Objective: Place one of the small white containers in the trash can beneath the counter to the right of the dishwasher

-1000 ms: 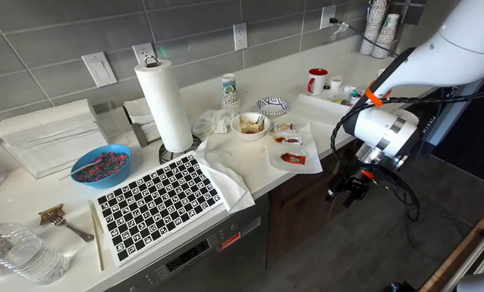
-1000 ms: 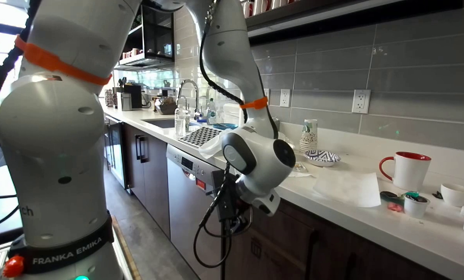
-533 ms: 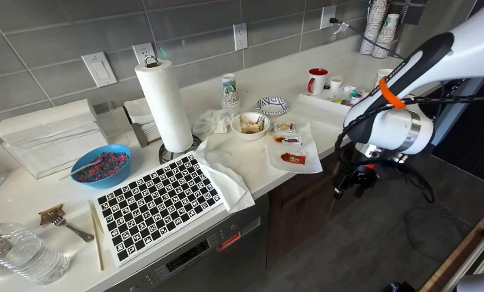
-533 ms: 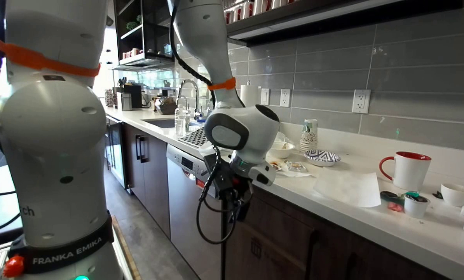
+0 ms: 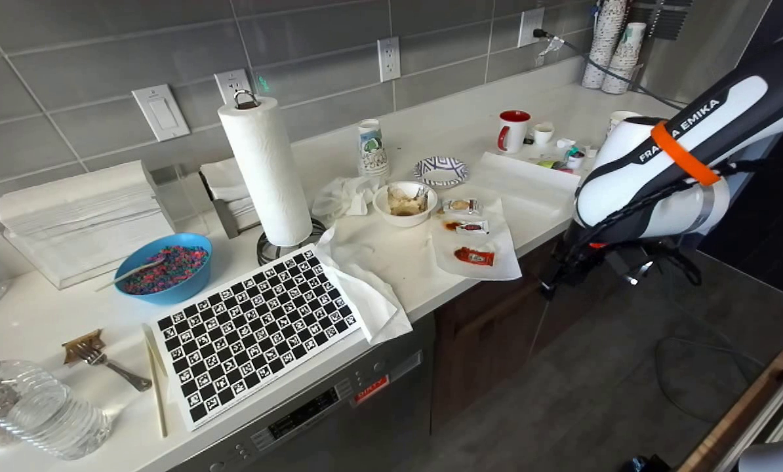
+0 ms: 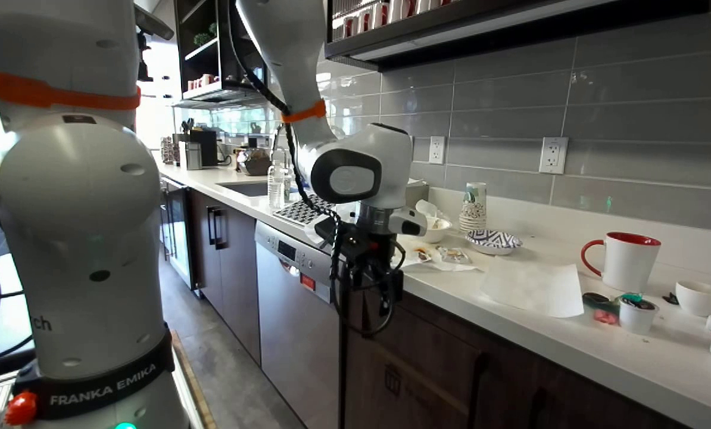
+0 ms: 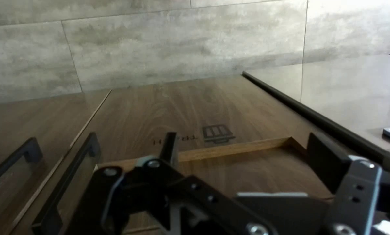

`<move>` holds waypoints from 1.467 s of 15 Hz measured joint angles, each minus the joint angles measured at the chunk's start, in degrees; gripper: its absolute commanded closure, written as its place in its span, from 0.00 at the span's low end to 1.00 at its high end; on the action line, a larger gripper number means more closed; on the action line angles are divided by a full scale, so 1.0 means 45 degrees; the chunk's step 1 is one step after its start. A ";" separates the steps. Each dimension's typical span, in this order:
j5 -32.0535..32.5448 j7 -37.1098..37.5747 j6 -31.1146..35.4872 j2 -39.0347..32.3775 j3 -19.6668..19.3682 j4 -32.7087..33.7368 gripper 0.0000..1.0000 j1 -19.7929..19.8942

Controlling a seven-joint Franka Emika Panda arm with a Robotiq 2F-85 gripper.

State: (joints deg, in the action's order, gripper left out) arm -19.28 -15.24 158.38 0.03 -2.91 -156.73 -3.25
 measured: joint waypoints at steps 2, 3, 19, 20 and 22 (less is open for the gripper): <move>0.1062 0.0649 0.0213 0.0466 0.0010 -0.0123 0.00 0.0096; 0.1647 0.1024 0.0270 0.0704 0.0011 -0.0163 0.00 0.0159; 0.4960 0.2873 0.0196 0.3029 0.0428 -0.0073 0.00 0.0884; 0.4960 0.2882 0.0196 0.3029 0.0454 -0.0074 0.00 0.0884; 0.4960 0.2887 0.0196 0.3030 0.0465 -0.0076 0.00 0.0885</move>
